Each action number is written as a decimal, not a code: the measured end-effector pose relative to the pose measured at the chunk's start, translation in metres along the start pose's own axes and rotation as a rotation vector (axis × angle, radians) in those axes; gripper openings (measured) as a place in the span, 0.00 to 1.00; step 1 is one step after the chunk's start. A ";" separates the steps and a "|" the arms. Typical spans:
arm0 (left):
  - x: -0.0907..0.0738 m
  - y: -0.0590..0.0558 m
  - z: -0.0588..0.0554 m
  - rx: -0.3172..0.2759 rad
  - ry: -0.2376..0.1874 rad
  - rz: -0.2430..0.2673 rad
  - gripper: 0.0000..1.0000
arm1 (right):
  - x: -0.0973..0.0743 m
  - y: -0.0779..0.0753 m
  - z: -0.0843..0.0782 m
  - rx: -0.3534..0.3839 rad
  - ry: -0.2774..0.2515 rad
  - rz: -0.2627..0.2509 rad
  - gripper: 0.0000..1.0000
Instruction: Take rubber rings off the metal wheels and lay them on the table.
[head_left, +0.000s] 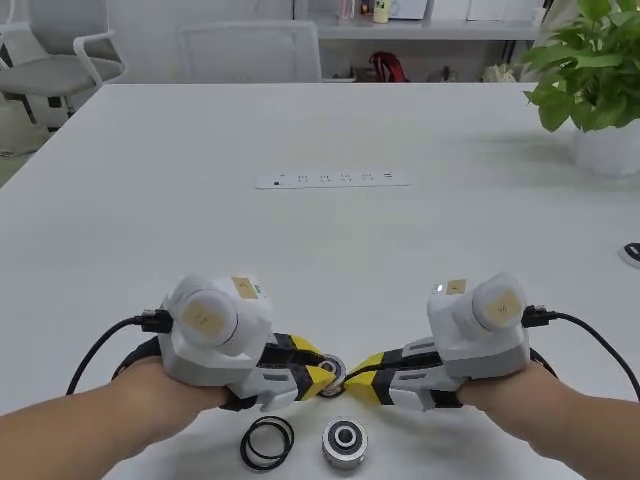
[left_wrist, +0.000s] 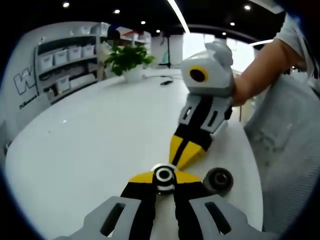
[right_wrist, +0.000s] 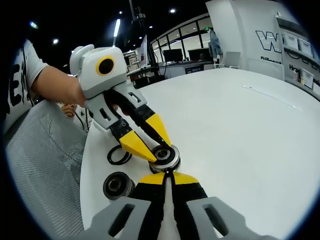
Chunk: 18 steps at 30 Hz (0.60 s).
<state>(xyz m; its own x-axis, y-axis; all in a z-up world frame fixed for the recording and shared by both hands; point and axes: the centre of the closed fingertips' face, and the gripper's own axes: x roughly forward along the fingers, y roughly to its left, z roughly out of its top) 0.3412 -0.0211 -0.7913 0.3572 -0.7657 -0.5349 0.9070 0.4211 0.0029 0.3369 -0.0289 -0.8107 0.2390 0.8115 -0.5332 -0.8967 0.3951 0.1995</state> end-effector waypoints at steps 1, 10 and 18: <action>0.000 0.000 0.000 0.001 0.000 0.001 0.13 | 0.000 0.000 0.000 0.005 0.002 -0.001 0.02; 0.000 0.000 -0.001 0.020 0.008 0.006 0.12 | -0.002 -0.005 0.003 0.152 -0.035 -0.006 0.00; 0.000 0.000 -0.001 0.025 0.012 0.009 0.12 | -0.009 -0.010 0.012 0.250 -0.103 -0.015 0.00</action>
<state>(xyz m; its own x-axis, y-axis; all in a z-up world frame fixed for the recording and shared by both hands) 0.3406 -0.0204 -0.7921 0.3627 -0.7558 -0.5453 0.9091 0.4155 0.0288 0.3485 -0.0353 -0.7982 0.2995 0.8396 -0.4532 -0.7760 0.4907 0.3962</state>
